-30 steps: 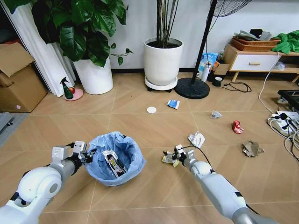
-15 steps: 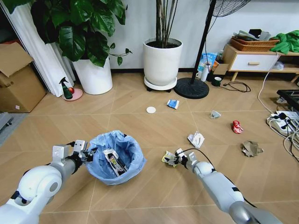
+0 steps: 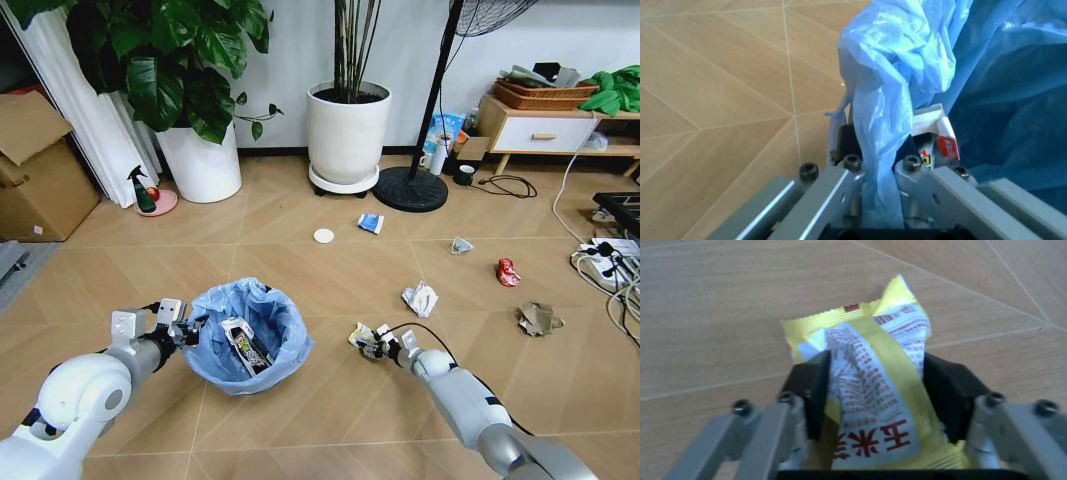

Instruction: Pick up the trash bin and place the garbage on the floor into it.

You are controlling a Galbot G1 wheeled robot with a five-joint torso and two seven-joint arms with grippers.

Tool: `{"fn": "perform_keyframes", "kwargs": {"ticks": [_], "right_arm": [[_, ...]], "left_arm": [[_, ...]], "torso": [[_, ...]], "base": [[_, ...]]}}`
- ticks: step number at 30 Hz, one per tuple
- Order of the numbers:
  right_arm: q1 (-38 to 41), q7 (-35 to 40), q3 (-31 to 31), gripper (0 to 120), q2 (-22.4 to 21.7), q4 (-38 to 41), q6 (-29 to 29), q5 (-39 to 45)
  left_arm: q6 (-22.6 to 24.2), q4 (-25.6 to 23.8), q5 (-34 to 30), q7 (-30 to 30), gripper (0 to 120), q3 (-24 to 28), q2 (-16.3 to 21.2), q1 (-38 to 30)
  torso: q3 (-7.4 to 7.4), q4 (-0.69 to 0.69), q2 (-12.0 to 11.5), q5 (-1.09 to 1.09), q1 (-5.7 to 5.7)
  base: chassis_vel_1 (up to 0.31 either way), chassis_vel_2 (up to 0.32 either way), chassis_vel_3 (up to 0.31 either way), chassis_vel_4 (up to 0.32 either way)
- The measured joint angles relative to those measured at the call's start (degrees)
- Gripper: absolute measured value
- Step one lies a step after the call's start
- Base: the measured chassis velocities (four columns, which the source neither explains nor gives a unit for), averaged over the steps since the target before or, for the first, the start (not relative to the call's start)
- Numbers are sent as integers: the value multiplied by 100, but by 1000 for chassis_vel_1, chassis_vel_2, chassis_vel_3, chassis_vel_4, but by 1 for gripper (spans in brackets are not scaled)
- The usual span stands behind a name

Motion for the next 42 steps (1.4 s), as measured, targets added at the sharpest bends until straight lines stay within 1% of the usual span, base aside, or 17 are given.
{"fn": "perform_keyframes", "kwargs": {"ticks": [2,4,7,9,12,17,19,20,21,24,26,29,31,34,35,38,42], "right_arm": [[-2,-2,2,41,1,1,0,-2],[-5,-10,38,28,19,-20,0,-10],[-3,-9,46,26,24,-30,0,-12],[3,-8,65,14,33,-53,0,-29],[18,-5,89,4,51,-115,40,-63],[-1,62,180,0,63,-96,13,-6],[-122,246,197,0,-30,475,-448,523],[-171,332,189,0,-91,888,-636,849],[-171,332,189,0,-91,888,-636,849],[-285,526,90,0,-363,2297,-1106,1758],[-291,563,53,0,-425,2544,-1168,1889],[-271,681,-119,0,-670,3667,-1434,2293],[-254,720,-178,0,-747,3942,-1506,2395],[-109,862,-573,0,-1103,5020,-1746,2884],[-58,891,-723,0,-1209,5265,-1809,3018],[81,935,-1044,0,-1339,5785,-1942,3291],[303,947,-1424,0,-1394,6344,-2134,3648]], "left_arm": [[0,-1,0,0,0,2,-2,-1],[0,-6,-2,0,0,8,-4,-1],[0,-7,-5,0,0,8,-4,-1],[0,-8,-11,0,0,6,5,1],[0,-8,-21,1,0,-5,17,4],[0,-8,-37,2,0,-18,32,13],[0,-5,-41,6,0,-18,25,6],[0,-3,-44,11,0,-18,20,2],[0,-3,-44,11,0,-18,20,2],[0,8,-47,23,0,-18,20,1],[0,11,-47,23,0,-15,20,0],[0,11,-47,23,0,7,15,-6],[0,12,-45,22,0,11,14,-6],[0,20,-37,19,0,22,15,-2],[0,22,-36,15,0,29,13,-2],[0,24,-24,10,0,52,1,-6],[0,26,-15,0,0,82,-12,-20]], "torso": [[0,0,0,0,0],[0,0,0,0,0],[0,0,0,0,0],[0,-1,0,-1,0],[0,-1,0,-2,0],[2,1,0,1,0],[4,-3,-2,3,1],[2,0,-2,2,0],[2,0,-2,2,0],[2,1,-2,-1,1],[2,1,-2,-2,1],[1,1,-2,2,0],[2,0,-2,-4,1],[1,1,-1,1,0],[1,0,-1,-5,0],[1,0,-1,4,0],[1,0,-1,-3,0]], "base": [[0,0,0,0],[0,0,0,0],[0,0,0,0],[0,0,0,0],[0,0,0,0],[0,0,0,0],[0,0,0,0],[0,0,0,0],[0,0,0,0],[0,0,0,0],[0,0,0,0],[0,0,0,0],[0,0,0,0],[0,0,0,0],[0,0,0,0],[0,0,0,0],[0,0,0,0]]}}
